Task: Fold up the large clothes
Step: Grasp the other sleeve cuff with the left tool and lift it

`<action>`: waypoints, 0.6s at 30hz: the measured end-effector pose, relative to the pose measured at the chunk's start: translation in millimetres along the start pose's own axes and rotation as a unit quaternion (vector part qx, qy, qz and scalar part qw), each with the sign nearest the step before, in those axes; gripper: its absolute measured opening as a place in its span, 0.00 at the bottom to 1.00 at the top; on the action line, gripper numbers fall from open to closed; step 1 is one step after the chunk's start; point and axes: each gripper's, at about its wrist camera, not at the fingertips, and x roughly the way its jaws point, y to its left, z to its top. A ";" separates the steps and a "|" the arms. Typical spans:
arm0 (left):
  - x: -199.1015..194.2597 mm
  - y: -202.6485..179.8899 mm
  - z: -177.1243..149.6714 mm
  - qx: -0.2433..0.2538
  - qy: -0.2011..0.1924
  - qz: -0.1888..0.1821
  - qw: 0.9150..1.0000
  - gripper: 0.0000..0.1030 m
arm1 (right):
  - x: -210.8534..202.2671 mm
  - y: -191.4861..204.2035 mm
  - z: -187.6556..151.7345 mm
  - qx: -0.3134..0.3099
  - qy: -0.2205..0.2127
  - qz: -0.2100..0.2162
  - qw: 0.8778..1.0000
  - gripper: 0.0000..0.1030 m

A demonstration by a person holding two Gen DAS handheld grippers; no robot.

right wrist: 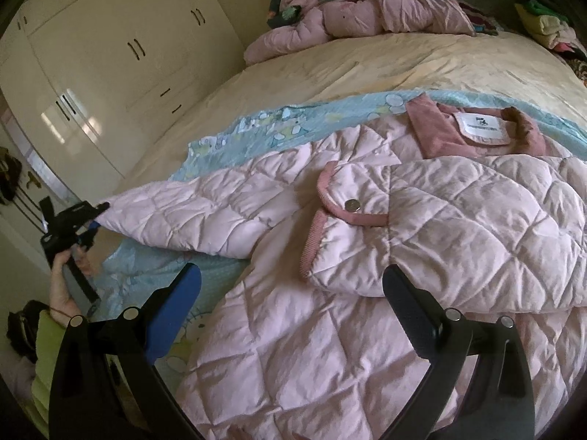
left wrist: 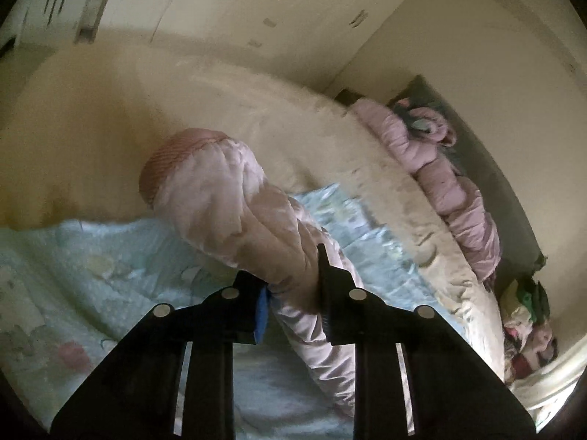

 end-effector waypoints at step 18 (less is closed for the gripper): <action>-95.5 -134.1 -9.4 0.115 -0.069 -0.062 0.989 0.13 | -86.0 -52.4 -11.5 0.040 -0.069 0.016 0.997 0.96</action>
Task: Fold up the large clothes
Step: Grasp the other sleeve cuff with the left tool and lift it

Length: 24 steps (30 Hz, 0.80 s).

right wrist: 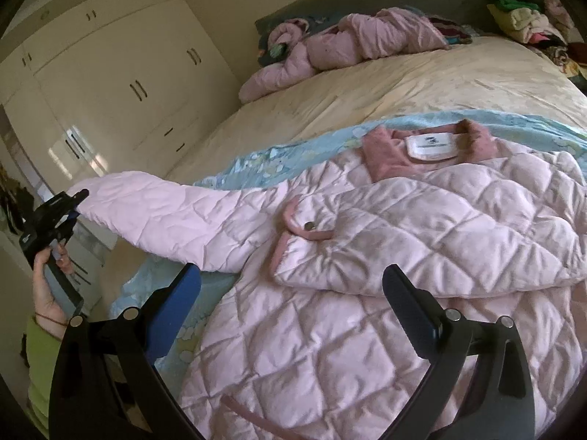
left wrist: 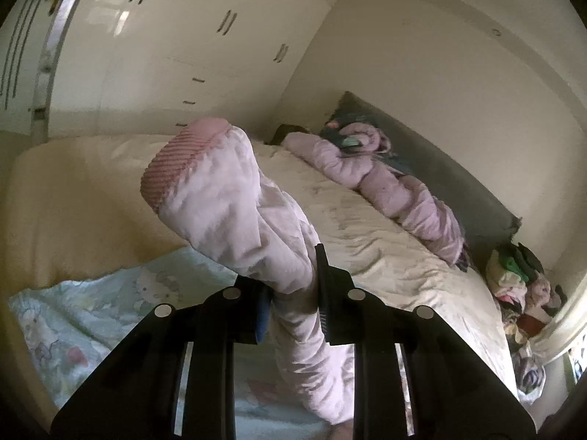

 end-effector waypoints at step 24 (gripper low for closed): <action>-37.4 -125.0 -50.7 0.090 -0.005 -0.103 0.991 0.12 | -56.2 -63.0 -8.6 0.053 -0.040 -0.011 0.998 0.96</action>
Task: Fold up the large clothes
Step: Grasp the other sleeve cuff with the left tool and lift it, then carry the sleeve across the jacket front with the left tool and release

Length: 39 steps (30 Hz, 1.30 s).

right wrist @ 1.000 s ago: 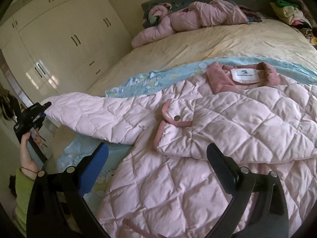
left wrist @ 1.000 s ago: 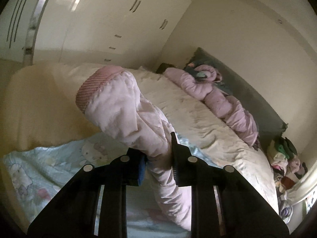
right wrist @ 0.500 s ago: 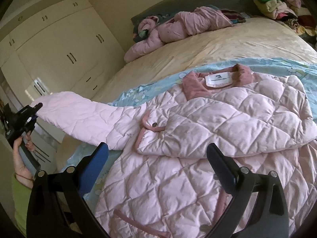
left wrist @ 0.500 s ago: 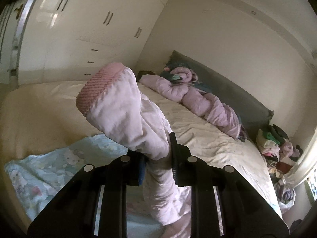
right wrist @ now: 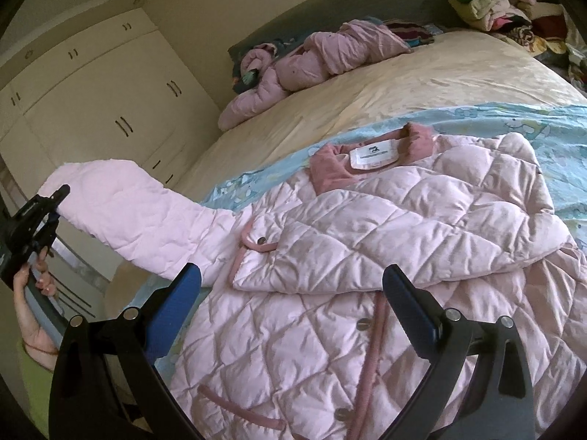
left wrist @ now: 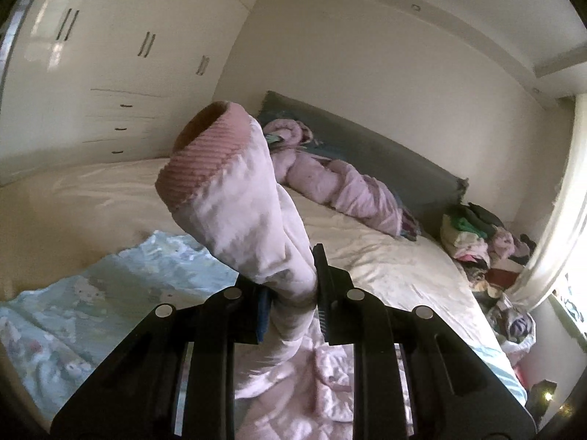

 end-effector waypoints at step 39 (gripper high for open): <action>40.1 -156.3 -155.0 0.210 0.145 -0.189 0.948 0.13 | -71.1 -100.8 5.7 0.076 -0.053 -0.063 0.994 0.96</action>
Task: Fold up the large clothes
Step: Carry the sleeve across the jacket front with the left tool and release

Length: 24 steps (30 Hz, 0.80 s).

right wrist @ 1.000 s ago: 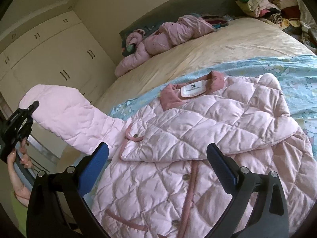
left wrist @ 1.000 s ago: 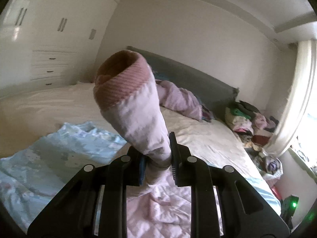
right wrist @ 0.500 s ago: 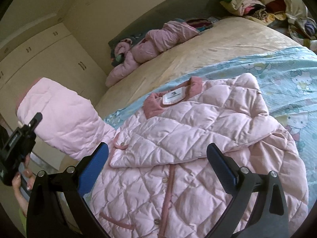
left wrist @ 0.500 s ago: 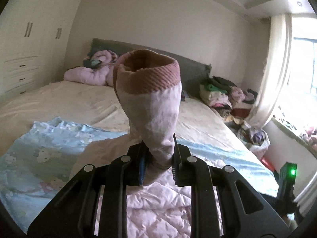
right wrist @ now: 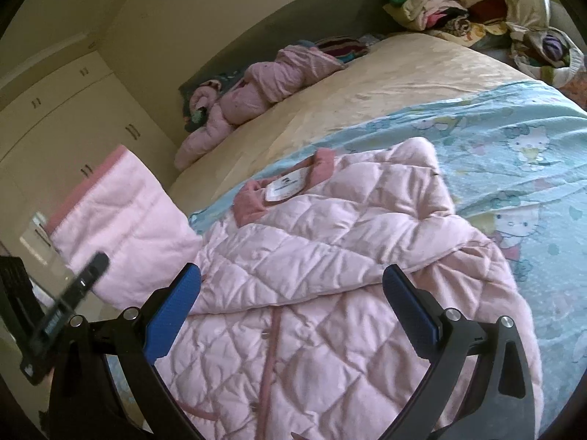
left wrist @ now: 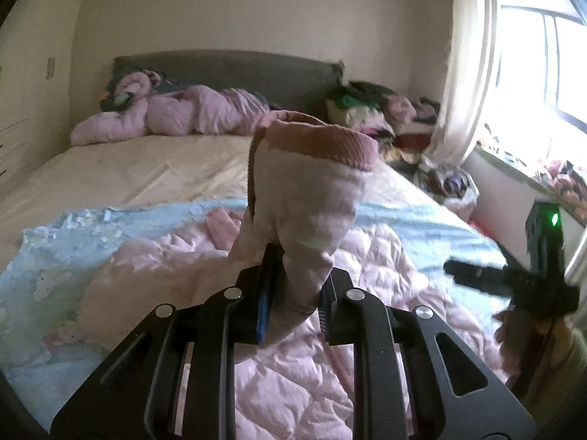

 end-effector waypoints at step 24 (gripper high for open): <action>68.7 -54.0 -94.0 0.135 0.142 0.004 0.981 0.59 | -2.7 -42.9 2.9 0.078 0.029 0.019 0.996 0.96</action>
